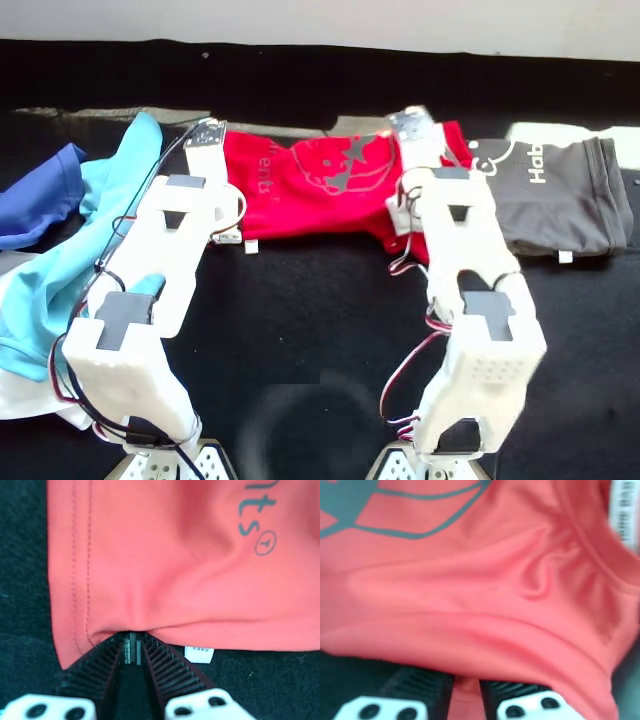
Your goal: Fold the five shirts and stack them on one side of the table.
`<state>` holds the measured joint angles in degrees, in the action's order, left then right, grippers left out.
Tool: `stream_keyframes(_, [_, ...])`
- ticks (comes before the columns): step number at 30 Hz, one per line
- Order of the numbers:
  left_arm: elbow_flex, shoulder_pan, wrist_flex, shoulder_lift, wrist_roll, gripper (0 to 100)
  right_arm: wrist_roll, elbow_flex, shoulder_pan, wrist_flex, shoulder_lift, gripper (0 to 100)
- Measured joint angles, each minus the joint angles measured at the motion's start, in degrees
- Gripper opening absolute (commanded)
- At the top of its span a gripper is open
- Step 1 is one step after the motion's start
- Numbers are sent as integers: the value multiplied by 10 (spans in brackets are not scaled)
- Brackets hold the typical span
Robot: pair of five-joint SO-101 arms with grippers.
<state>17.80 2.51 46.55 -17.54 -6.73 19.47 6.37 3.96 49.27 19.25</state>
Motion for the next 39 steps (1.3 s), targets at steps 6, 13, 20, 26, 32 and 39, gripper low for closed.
stream_keyframes(6, [0, 0, 0, 0, 0, 9, 0, 26, -12, 51, -88, 5])
stream_keyframes(13, [0, 0, 0, 0, 0, 9, 0, 55, -16, 116, -143, 5])
stream_keyframes(20, [0, 0, 0, 0, 0, 9, 0, 71, -21, 192, -147, 35])
stream_keyframes(26, [0, 0, 0, 0, 0, 9, 55, 83, -24, 195, -132, 98])
stream_keyframes(32, [0, 0, 0, 0, 0, 9, 61, 85, -25, 184, -134, 98])
stream_keyframes(39, [0, 0, 0, 0, 0, 9, 61, 103, -25, 60, -123, 98])
